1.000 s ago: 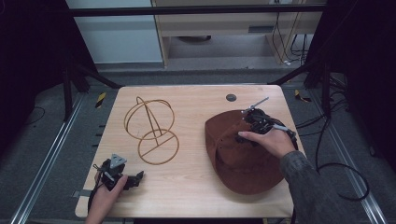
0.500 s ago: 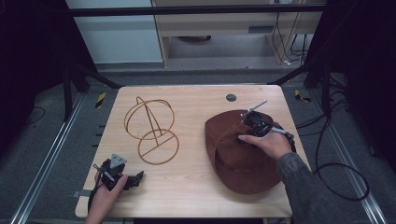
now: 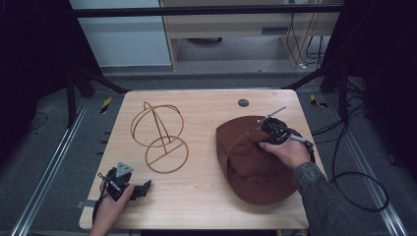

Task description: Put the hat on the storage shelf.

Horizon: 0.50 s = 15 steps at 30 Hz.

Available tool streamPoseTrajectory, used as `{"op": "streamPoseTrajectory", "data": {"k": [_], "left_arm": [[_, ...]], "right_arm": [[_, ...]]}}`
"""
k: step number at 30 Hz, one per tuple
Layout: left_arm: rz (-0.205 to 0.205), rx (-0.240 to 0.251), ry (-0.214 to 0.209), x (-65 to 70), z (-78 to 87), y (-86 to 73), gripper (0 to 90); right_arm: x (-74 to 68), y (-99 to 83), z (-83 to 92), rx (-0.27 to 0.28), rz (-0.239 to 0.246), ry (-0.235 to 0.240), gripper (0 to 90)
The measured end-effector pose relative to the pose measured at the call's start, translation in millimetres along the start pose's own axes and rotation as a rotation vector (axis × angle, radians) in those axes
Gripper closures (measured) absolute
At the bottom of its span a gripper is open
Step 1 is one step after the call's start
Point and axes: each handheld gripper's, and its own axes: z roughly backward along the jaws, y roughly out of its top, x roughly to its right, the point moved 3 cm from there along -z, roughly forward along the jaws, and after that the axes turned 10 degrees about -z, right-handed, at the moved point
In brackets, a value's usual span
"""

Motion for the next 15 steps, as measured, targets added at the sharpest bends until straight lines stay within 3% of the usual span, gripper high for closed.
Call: {"op": "streamPoseTrajectory", "data": {"k": [3, 10, 15], "left_arm": [[-0.001, 0.0, 0.0, 0.0, 0.0, 0.0, 0.0], [0.0, 0.0, 0.0, 0.0, 0.0, 0.0, 0.0], [-0.002, 0.0, 0.002, -0.2, 0.0, 0.0, 0.0]], "right_arm": [[1.3, -2.4, 1.7, 0.0, -0.005, 0.021, 88.3], [1.5, -2.5, 10.7, 0.038, -0.009, 0.043, 89.3], [-6.0, -2.3, 21.1, 0.069, 0.021, 0.05, 89.4]]}}
